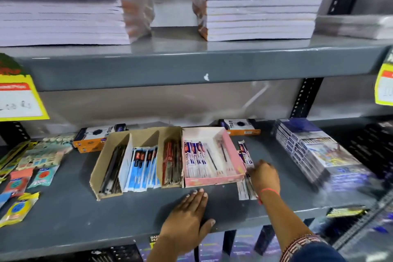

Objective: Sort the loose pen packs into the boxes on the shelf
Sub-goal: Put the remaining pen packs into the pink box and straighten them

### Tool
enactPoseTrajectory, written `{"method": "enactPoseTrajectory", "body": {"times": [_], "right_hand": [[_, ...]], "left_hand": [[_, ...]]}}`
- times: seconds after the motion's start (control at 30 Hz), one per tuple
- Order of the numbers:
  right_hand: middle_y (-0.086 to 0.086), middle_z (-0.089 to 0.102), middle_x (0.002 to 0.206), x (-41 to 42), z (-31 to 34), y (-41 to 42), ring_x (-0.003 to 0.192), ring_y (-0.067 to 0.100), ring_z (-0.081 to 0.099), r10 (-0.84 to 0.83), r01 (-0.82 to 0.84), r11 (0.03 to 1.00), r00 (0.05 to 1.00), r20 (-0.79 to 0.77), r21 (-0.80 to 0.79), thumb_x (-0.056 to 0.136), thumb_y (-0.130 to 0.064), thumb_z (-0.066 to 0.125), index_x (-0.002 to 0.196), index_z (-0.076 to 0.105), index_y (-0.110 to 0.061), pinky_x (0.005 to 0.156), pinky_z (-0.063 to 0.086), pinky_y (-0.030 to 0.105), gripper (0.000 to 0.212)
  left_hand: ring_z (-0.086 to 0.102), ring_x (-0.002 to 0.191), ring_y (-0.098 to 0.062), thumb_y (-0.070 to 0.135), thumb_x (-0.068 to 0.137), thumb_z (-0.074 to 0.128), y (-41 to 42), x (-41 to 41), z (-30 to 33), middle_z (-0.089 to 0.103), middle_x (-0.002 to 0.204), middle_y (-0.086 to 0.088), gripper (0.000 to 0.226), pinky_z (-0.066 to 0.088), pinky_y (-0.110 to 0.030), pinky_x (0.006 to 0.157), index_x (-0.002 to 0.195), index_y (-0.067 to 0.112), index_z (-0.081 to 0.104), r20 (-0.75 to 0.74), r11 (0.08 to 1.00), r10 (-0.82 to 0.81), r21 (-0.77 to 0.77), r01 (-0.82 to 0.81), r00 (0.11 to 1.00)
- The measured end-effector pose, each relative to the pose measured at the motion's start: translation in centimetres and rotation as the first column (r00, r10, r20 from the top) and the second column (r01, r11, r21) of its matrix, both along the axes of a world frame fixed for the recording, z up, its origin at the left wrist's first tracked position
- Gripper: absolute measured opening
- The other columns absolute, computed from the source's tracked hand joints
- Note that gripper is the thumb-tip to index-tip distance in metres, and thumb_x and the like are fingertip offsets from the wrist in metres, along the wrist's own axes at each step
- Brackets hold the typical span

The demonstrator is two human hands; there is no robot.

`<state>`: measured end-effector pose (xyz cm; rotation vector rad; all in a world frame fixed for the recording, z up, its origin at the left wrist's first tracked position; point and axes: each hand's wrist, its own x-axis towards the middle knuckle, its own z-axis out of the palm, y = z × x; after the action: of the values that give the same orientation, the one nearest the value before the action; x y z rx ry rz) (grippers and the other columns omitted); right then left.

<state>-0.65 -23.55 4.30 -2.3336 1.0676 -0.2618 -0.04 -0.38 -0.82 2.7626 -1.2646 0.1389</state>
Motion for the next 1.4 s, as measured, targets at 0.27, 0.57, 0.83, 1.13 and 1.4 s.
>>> {"method": "enactPoseTrajectory", "body": {"times": [0.27, 0.57, 0.83, 1.13, 1.4], "right_hand": [[0.026, 0.070, 0.099, 0.8, 0.1, -2.2, 0.089, 0.037, 0.063, -0.214, 0.147, 0.915, 0.966, 0.143, 0.375, 0.081, 0.000, 0.059, 0.092, 0.071, 0.003, 0.079, 0.051, 0.034, 0.017], [0.005, 0.049, 0.063, -3.8, 0.4, -0.2, 0.051, 0.012, 0.036, -0.409, -0.212, 0.448, 0.815, 0.410, 0.869, 0.084, -0.002, 0.061, 0.078, 0.064, -0.009, 0.033, 0.029, 0.014, 0.009], [-0.007, 0.060, 0.051, -5.9, 1.0, 2.3, 0.054, 0.009, 0.037, -0.395, -0.313, 0.457, 0.767, 0.505, 0.832, 0.083, -0.001, 0.061, 0.068, 0.065, -0.013, 0.051, 0.026, 0.022, 0.021], [-0.001, 0.062, 0.062, -6.1, 2.2, 2.7, 0.057, 0.010, 0.037, -0.362, -0.337, 0.511, 0.750, 0.554, 0.791, 0.083, 0.001, 0.062, 0.070, 0.068, -0.010, 0.053, 0.025, 0.023, 0.019], [-0.002, 0.069, 0.058, -6.1, 2.6, 3.1, 0.059, 0.012, 0.041, -0.349, -0.336, 0.509, 0.761, 0.547, 0.793, 0.081, 0.001, 0.063, 0.068, 0.070, -0.010, 0.054, 0.027, 0.024, 0.019]], "left_hand": [[0.053, 0.120, -0.011, 0.054, 0.096, 0.006, 0.1, -0.6, 1.9, 0.058, 0.131, 0.001, 0.073, 0.003, -0.021, 0.106, 0.124, 0.015, 0.062, -0.083, 0.991, 0.059, 0.125, -0.048, 0.995], [0.062, 0.108, -0.015, 0.052, 0.096, 0.003, -0.1, -0.6, 1.9, 0.067, 0.119, -0.001, 0.077, 0.009, -0.023, 0.105, 0.114, 0.014, 0.069, 0.037, 0.993, 0.013, 0.117, -0.017, 0.999], [0.059, 0.110, -0.015, 0.051, 0.096, 0.002, -0.2, -0.5, 2.0, 0.069, 0.114, -0.003, 0.082, 0.011, -0.021, 0.104, 0.108, 0.012, 0.072, 0.106, 0.999, -0.017, 0.044, 0.013, 0.994], [0.067, 0.100, -0.016, 0.052, 0.096, 0.002, 0.0, -0.3, 1.7, 0.070, 0.113, -0.002, 0.082, 0.010, -0.021, 0.105, 0.106, 0.012, 0.073, 0.103, 0.999, -0.015, 0.032, 0.011, 0.995], [0.067, 0.099, -0.017, 0.052, 0.096, 0.004, 0.0, 0.0, 1.2, 0.070, 0.111, -0.004, 0.081, 0.011, -0.022, 0.104, 0.106, 0.010, 0.072, 0.141, 1.000, -0.021, 0.024, 0.018, 0.990]]}}
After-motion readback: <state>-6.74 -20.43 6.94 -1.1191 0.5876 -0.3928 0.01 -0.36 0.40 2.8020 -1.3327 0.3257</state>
